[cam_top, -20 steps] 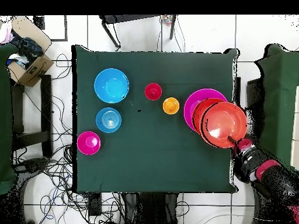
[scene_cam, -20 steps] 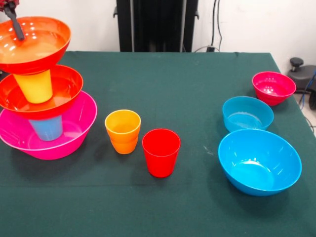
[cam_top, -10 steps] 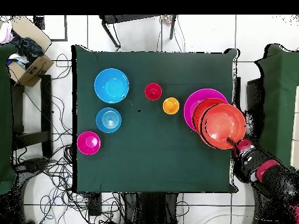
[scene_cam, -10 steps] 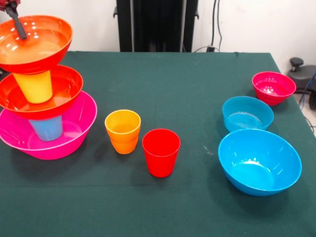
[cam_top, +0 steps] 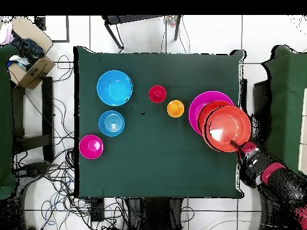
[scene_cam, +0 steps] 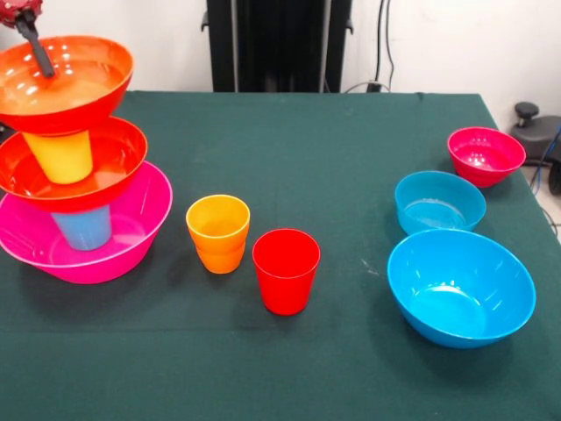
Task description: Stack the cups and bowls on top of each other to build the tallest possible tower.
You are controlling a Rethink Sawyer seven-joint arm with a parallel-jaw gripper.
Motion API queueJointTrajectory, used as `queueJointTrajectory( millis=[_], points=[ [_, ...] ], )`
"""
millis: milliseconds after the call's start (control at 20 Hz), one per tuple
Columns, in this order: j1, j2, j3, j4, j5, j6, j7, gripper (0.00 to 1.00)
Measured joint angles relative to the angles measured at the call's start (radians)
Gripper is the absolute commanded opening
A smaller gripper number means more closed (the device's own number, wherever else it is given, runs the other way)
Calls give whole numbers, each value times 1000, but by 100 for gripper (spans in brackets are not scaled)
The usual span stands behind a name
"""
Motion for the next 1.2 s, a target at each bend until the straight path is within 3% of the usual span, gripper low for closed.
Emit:
queueJointTrajectory(
  millis=[500, 1200],
  points=[
    [-12, 44, 0, -34, -29, 14, 0, 0],
    [-16, 43, 5, -38, -30, 23, 0, 0]
  ],
)
